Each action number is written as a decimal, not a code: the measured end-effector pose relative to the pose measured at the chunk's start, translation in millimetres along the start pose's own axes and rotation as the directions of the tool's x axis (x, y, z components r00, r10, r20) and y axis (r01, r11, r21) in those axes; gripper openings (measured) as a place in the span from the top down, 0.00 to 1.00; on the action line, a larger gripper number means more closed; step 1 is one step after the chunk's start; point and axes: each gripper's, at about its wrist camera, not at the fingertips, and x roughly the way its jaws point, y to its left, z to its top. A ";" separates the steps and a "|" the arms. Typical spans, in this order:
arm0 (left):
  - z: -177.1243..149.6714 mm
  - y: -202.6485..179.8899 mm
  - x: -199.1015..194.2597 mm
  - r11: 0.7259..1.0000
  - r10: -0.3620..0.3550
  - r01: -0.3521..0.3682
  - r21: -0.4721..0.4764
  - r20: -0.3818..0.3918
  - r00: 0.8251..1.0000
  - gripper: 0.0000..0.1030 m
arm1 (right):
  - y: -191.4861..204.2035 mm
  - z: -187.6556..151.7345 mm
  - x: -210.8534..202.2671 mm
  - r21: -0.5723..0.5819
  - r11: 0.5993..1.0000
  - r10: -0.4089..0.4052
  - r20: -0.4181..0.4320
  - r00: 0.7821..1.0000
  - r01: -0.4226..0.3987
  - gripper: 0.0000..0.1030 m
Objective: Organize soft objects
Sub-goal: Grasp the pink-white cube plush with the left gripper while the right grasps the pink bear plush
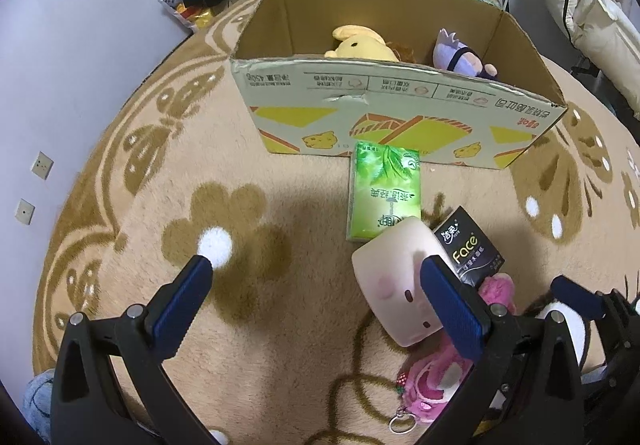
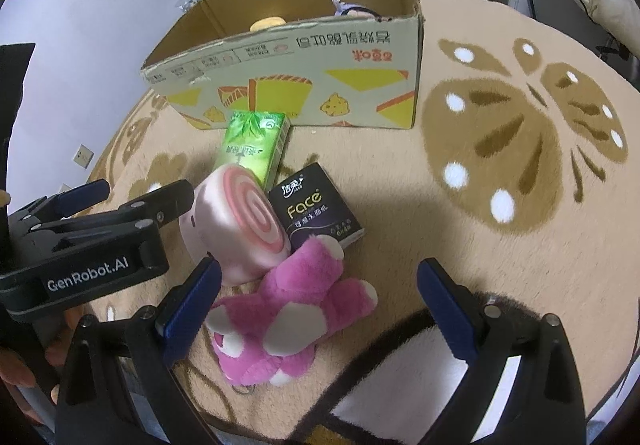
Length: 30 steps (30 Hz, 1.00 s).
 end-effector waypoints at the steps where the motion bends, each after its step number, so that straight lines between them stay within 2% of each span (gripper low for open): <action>1: 0.2 -0.5 1.7 1.000 -0.007 0.007 0.000 -0.006 1.000 0.00 | -0.4 -0.4 2.2 0.003 1.000 -0.001 -0.011 1.000 0.001 0.00; 12: -1.1 -16.8 6.5 0.999 -0.037 0.038 0.026 -0.010 0.999 0.00 | -0.6 -1.6 18.6 0.019 1.000 -0.005 -0.081 0.997 0.006 0.00; 17: -0.6 -22.2 2.1 0.995 -0.090 0.090 0.031 -0.001 0.996 0.00 | -2.7 -1.0 25.5 0.028 1.000 -0.007 -0.103 0.995 0.010 0.00; 25: -1.3 -28.8 17.9 0.997 -0.067 0.068 0.025 -0.040 0.997 0.01 | -2.5 1.4 32.9 0.044 0.999 -0.006 -0.111 0.994 0.011 0.00; 30: -1.8 -30.0 23.0 0.996 -0.088 0.089 0.007 -0.064 0.994 0.10 | -3.4 0.1 37.9 0.063 0.998 0.011 -0.132 0.991 -0.003 0.00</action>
